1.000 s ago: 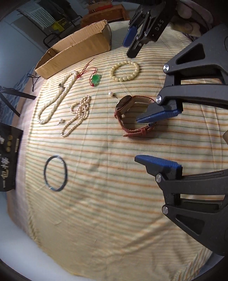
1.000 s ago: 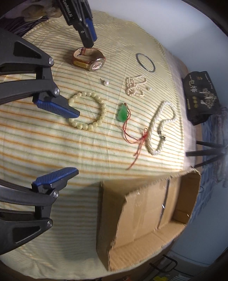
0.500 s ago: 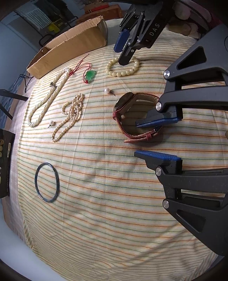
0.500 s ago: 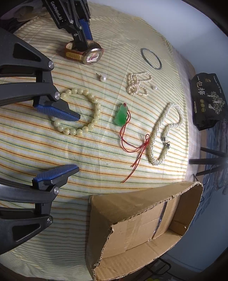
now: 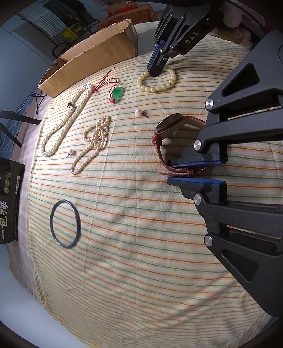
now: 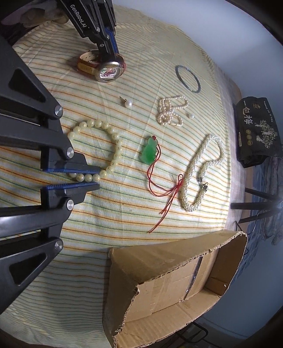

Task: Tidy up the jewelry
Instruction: 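Close the left tool on the watch strap while the right tool grips the bead bracelet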

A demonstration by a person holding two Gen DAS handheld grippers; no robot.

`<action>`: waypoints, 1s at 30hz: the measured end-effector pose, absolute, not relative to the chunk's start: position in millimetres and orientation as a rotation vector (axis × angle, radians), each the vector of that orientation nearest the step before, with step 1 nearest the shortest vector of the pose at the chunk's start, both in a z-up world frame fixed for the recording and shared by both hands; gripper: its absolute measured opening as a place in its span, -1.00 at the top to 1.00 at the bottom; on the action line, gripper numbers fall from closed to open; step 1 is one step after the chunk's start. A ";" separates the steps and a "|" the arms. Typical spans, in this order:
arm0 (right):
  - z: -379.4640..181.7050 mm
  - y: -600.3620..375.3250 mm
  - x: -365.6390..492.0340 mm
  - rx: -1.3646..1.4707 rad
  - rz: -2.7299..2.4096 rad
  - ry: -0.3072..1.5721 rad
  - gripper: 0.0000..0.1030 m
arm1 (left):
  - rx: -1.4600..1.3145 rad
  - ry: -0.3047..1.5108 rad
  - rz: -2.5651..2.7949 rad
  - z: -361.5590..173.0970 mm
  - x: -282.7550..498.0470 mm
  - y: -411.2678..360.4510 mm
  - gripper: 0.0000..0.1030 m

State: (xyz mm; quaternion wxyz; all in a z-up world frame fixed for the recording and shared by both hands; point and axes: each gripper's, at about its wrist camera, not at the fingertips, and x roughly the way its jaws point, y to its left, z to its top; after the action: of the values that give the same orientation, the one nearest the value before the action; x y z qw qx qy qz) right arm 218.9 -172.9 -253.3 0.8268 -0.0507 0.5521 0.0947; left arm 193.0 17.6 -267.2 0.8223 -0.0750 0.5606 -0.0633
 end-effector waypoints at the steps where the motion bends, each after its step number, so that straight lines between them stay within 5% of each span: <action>1: -252.9 -173.2 218.1 -0.106 0.203 1.172 0.90 | -0.149 1.184 -0.128 -265.6 191.1 16.7 0.87; 30: -226.8 -189.1 208.7 -0.008 0.252 1.137 0.91 | -0.083 1.053 -0.094 -235.4 171.7 14.1 0.87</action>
State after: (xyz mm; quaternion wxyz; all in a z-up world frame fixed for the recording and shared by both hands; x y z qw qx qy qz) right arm 208.7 -189.1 -226.8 0.8352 -0.0038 0.5368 0.1192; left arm 171.7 14.1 -235.4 0.8627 -0.0394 0.5022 -0.0446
